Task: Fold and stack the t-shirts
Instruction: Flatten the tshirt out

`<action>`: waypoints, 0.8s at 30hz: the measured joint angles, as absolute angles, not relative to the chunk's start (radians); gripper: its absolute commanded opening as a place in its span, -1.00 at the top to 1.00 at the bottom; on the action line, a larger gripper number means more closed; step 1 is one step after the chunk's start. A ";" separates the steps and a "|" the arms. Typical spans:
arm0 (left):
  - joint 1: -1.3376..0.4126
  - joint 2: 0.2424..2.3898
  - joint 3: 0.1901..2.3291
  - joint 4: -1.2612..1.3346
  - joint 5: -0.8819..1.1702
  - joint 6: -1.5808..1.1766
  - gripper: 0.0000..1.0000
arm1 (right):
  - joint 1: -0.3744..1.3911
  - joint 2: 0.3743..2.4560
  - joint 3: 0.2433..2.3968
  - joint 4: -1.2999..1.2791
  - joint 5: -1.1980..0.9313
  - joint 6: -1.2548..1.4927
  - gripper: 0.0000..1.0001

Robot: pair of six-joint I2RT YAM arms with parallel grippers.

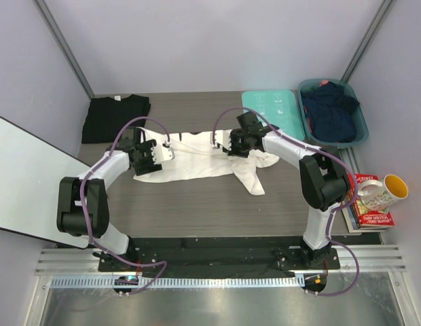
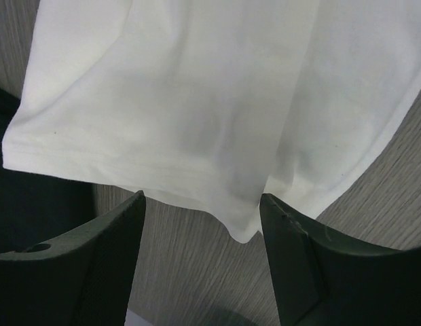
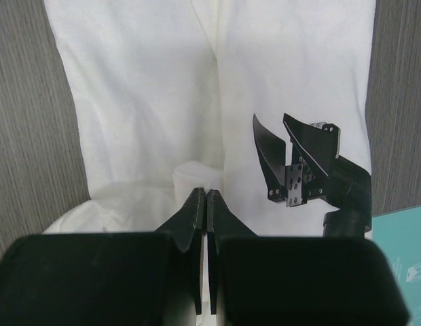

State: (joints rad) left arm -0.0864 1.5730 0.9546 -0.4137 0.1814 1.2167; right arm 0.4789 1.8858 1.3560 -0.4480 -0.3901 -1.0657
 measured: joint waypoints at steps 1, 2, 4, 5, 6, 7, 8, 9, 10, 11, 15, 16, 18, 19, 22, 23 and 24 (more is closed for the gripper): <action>-0.086 1.566 0.955 -0.419 0.186 1.216 -0.38 | 0.479 1.886 1.356 -0.448 -0.390 -1.066 0.92; -0.085 1.562 0.955 -0.424 0.189 1.216 -0.37 | 0.479 1.886 1.357 -0.448 -0.390 -1.066 0.92; -0.085 1.560 0.955 -0.428 0.196 1.216 -0.36 | 0.479 1.887 1.362 -0.448 -0.390 -1.066 0.92; -0.085 1.560 0.955 -0.431 0.197 1.215 -0.36 | 0.479 1.888 1.365 -0.448 -0.390 -1.066 0.92; -0.085 1.560 0.955 -0.434 0.200 1.215 -0.35 | 0.479 1.888 1.367 -0.447 -0.389 -1.066 0.92; -0.085 1.560 0.955 -0.436 0.202 1.215 -0.35 | 0.479 1.888 1.367 -0.447 -0.389 -1.066 0.92; -0.085 1.560 0.955 -0.439 0.203 1.215 -0.34 | 0.479 1.888 1.367 -0.447 -0.388 -1.066 0.93; -0.085 1.560 0.955 -0.442 0.204 1.216 -0.34 | 0.479 1.890 1.368 -0.447 -0.387 -1.066 0.93; -0.085 1.560 0.955 -0.445 0.204 1.217 -0.34 | 0.479 1.892 1.369 -0.447 -0.387 -1.066 0.93; -0.085 1.560 0.955 -0.448 0.204 1.218 -0.33 | 0.479 1.894 1.369 -0.447 -0.386 -1.066 0.93; -0.085 1.560 0.955 -0.469 0.208 1.225 -0.31 | 0.479 1.898 1.370 -0.447 -0.384 -1.066 0.93; -0.085 1.560 0.955 -0.476 0.210 1.232 -0.30 | 0.479 1.899 1.370 -0.447 -0.384 -1.066 0.93; -0.085 1.560 0.954 -0.482 0.210 1.240 -0.30 | 0.479 1.899 1.370 -0.447 -0.384 -1.066 0.93; -0.085 1.561 0.953 -0.482 0.210 1.242 -0.29 | 0.479 1.899 1.370 -0.447 -0.384 -1.066 0.93; -0.085 1.572 0.949 -0.463 0.207 1.244 -0.25 | 0.479 1.899 1.370 -0.447 -0.384 -1.066 0.93; -0.085 1.581 0.948 -0.454 0.204 1.245 -0.23 | 0.479 1.899 1.370 -0.447 -0.384 -1.066 0.93; -0.085 1.591 0.948 -0.447 0.202 1.245 -0.22 | 0.479 1.899 1.371 -0.447 -0.384 -1.066 0.93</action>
State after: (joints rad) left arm -0.0849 1.5906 0.9482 -0.4465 0.2016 1.2449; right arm 0.4789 1.8992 1.3708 -0.4469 -0.3836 -1.0660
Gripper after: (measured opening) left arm 0.631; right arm 0.048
